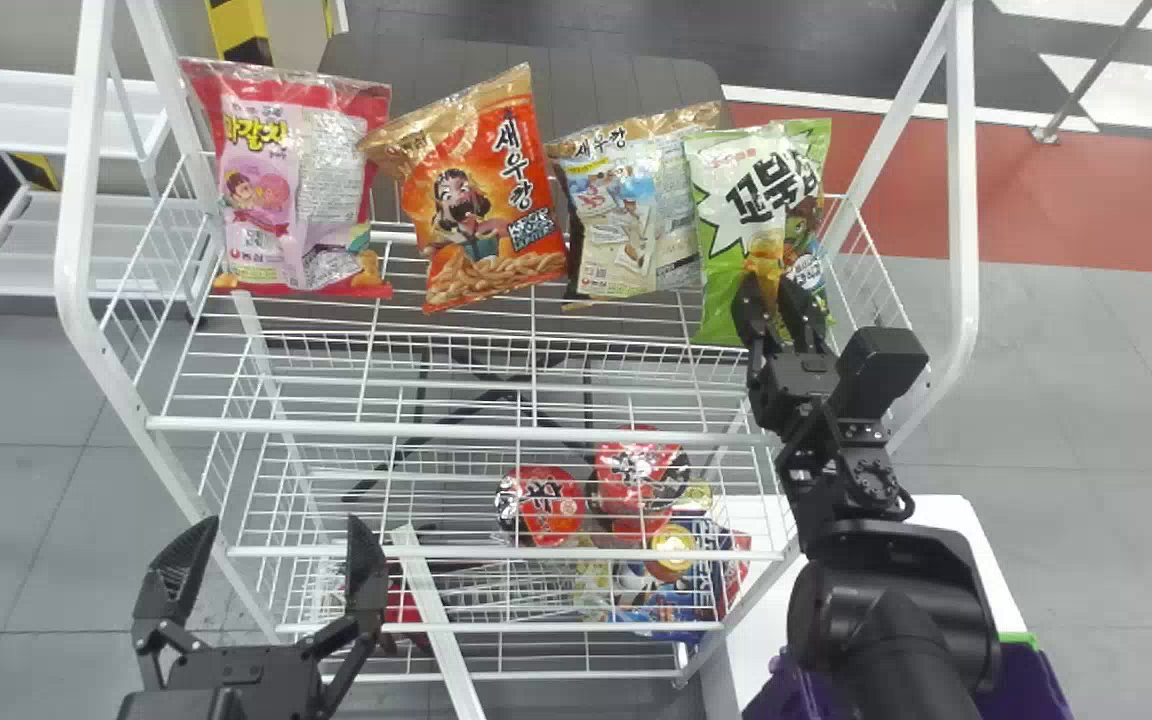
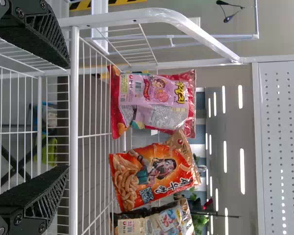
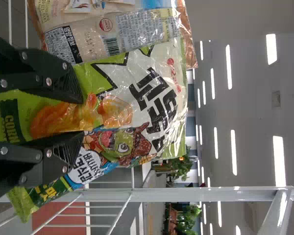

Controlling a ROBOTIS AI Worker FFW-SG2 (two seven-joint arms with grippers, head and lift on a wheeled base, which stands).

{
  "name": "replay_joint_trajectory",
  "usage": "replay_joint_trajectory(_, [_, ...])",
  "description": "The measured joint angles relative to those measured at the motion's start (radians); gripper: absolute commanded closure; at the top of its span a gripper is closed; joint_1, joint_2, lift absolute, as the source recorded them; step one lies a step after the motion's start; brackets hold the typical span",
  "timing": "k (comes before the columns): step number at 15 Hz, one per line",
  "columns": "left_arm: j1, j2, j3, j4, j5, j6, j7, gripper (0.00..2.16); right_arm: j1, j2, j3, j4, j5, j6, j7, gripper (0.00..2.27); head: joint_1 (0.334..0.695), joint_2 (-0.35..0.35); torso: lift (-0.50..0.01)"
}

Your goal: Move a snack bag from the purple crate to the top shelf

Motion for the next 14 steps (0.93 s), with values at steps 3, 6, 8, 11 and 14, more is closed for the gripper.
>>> replay_joint_trajectory(3, [-0.004, 0.0, 0.0, 0.006, 0.001, 0.002, 0.0, 0.06, 0.006, 0.0, 0.002, -0.005, -0.002, -0.018, -0.004, 1.6, 0.695, -0.137, 0.002])
replay_joint_trajectory(6, [-0.007, -0.001, 0.0, 0.013, 0.002, 0.001, 0.0, 0.06, 0.008, 0.0, 0.004, -0.006, -0.003, -0.044, -0.025, 1.6, 0.695, -0.14, 0.002])
replay_joint_trajectory(8, [-0.007, -0.002, 0.0, 0.014, 0.003, 0.001, 0.0, 0.06, 0.008, 0.0, 0.005, -0.006, -0.007, -0.065, -0.046, 1.6, 0.695, -0.146, 0.002])
replay_joint_trajectory(11, [-0.007, -0.002, -0.001, 0.015, 0.003, 0.001, 0.001, 0.06, 0.008, 0.0, 0.012, -0.006, -0.015, -0.085, -0.089, 1.6, 0.695, -0.153, 0.002])
replay_joint_trajectory(14, [-0.007, -0.001, -0.003, 0.016, 0.003, -0.008, 0.003, 0.06, -0.008, 0.0, 0.032, 0.013, -0.014, -0.093, -0.149, 1.6, 0.695, -0.156, 0.002])
